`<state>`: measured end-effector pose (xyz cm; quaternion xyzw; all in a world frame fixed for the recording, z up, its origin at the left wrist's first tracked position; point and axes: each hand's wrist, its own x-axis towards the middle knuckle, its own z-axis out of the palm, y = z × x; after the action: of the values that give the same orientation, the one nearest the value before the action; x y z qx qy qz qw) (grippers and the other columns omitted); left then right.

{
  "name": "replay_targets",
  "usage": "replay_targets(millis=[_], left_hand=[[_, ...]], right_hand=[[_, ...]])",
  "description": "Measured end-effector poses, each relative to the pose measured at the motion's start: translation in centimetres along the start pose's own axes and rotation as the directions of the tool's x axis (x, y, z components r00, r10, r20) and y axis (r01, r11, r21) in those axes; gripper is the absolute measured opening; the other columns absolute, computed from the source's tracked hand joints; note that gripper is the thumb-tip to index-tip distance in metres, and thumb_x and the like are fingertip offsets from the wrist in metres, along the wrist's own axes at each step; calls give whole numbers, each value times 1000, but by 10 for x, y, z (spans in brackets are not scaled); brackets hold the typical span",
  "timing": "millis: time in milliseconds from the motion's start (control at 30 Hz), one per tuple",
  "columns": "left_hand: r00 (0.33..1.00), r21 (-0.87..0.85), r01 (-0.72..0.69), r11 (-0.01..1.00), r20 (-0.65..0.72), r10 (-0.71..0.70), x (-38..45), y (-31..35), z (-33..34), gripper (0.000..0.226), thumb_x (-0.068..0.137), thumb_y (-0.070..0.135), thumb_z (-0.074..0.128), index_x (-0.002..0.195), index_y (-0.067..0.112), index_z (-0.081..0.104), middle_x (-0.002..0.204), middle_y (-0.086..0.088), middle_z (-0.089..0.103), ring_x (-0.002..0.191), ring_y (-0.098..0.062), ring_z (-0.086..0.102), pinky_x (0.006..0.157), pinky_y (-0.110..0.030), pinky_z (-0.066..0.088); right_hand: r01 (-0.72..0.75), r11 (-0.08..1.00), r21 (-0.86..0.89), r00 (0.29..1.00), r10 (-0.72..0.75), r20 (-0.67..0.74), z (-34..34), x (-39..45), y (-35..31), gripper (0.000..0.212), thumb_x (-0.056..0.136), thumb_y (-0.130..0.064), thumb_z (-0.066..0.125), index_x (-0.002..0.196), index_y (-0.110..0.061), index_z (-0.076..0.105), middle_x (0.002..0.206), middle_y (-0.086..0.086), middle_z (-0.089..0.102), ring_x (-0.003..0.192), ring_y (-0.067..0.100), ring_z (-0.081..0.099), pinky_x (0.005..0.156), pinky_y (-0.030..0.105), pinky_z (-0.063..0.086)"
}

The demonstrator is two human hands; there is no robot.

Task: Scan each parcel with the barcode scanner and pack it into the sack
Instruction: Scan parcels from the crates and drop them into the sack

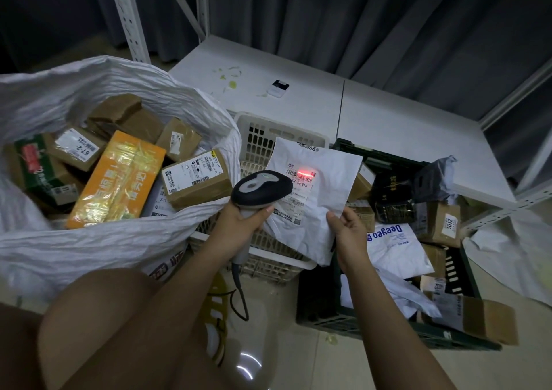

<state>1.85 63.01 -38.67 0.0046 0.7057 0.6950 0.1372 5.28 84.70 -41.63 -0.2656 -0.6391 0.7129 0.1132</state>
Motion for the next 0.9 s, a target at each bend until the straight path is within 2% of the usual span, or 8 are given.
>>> replay_targets(millis=[67,133,367,433,567,667,733,900], left_hand=[[1000,13,4,1000,6,-4,0,-1,0,38,86,17,70,121,9,59,97,5,67,82,4,63,64,-6,47],[1000,29,-4,1000,-1,4,0,-2,0,39,86,18,69,120,1,59,86,4,64,72,2,62,61,-7,46],[1000,23,-7,1000,-10,7,-3,-2,1,39,86,17,70,123,13,57,108,-3,66,97,-9,61,66,-3,46],[1000,3,-1,1000,-15,1,-2,-3,-1,45,84,22,72,126,15,57,114,-5,66,106,-17,61,77,-11,49],[999,-11,14,1000,-34,-14,-4,-2,-6,57,74,39,78,124,17,60,114,-6,69,109,-27,63,97,-42,50],[998,-18,-4,1000,-58,3,-4,3,-11,52,78,30,76,122,8,60,115,-8,67,110,-23,62,97,-35,49],[995,-37,-19,999,-97,15,-6,13,-17,49,81,23,74,126,13,57,119,-2,65,109,-16,61,96,-31,49],[966,-12,-111,994,-237,105,-14,46,-51,54,83,26,74,132,15,55,123,-4,64,114,-22,60,98,-40,50]], right_hand=[[-7,1000,5,1000,7,3,0,0,0,19,92,-2,59,101,-18,68,98,-3,73,93,14,68,77,27,54],[-5,1000,4,1000,5,7,1,0,0,19,93,-2,59,102,-17,67,99,-2,73,94,16,68,80,29,54],[6,1000,-2,1000,-6,14,2,-4,-3,21,93,-2,59,96,-21,68,98,-2,72,95,17,67,80,30,54],[4,1000,-6,1000,-4,15,3,-5,-5,22,93,-2,58,95,-22,68,98,-3,72,95,17,66,80,30,54],[24,999,-25,999,-24,27,6,-8,-10,22,93,-3,58,95,-22,68,98,-2,72,94,17,66,77,29,53],[69,996,-63,997,-66,44,15,-11,-24,23,93,-3,58,92,-23,68,93,-4,72,89,15,66,73,25,53],[114,989,-89,991,-107,87,23,-13,-39,24,94,-3,57,90,-24,69,91,-5,73,86,12,68,71,24,54],[250,959,-137,951,-216,220,56,-23,-80,27,94,-4,58,87,-27,70,94,-2,73,90,17,68,76,29,55]])
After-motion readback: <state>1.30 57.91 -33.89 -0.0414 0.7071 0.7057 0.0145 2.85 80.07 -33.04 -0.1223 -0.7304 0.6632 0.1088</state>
